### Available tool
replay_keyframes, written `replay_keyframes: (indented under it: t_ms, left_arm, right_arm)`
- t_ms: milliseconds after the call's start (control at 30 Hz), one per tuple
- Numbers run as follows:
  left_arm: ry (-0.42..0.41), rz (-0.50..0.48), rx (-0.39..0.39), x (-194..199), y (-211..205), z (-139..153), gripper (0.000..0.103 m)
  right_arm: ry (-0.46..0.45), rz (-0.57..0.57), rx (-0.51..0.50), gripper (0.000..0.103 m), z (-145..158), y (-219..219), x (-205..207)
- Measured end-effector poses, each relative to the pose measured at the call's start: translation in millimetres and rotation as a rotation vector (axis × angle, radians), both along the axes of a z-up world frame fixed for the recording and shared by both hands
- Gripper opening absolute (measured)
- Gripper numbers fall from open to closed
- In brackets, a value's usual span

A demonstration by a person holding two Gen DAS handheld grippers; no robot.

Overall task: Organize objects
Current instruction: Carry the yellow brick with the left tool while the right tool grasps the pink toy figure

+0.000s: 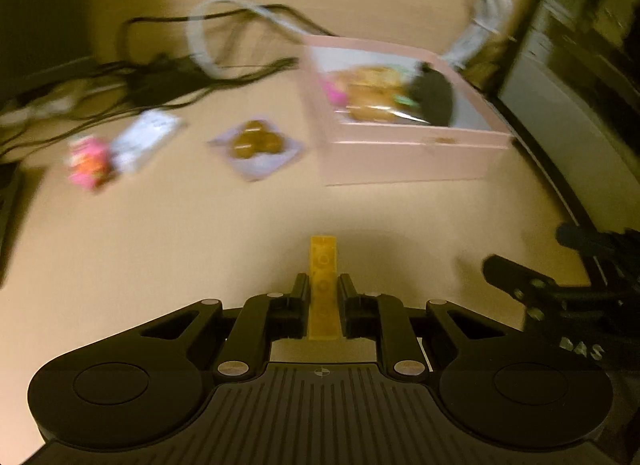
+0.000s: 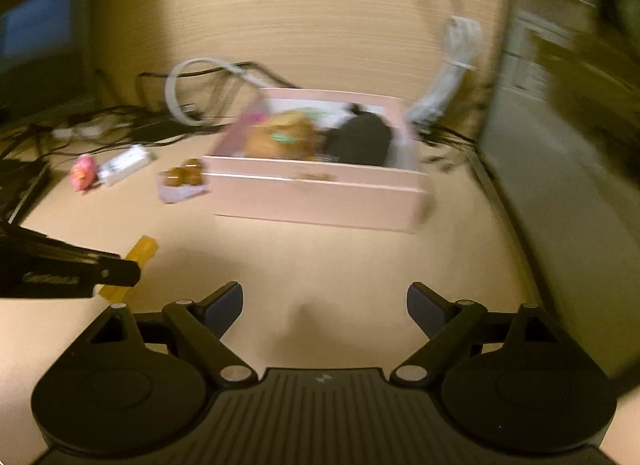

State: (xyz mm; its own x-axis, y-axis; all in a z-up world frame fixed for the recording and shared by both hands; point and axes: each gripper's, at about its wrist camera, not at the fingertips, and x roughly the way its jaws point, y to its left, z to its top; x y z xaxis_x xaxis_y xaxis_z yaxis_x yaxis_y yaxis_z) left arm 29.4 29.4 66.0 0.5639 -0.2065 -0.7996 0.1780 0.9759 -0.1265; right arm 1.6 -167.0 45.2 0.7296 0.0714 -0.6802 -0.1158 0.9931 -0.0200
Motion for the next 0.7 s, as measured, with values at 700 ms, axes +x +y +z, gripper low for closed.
replay_keyframes:
  t_ms: [700]
  left_arm:
    - [0.016, 0.435, -0.031, -76.0, 227.7, 6.7, 0.017]
  right_arm:
    - [-0.007, 0.440, -0.031, 0.092, -13.7, 269.5, 104.4]
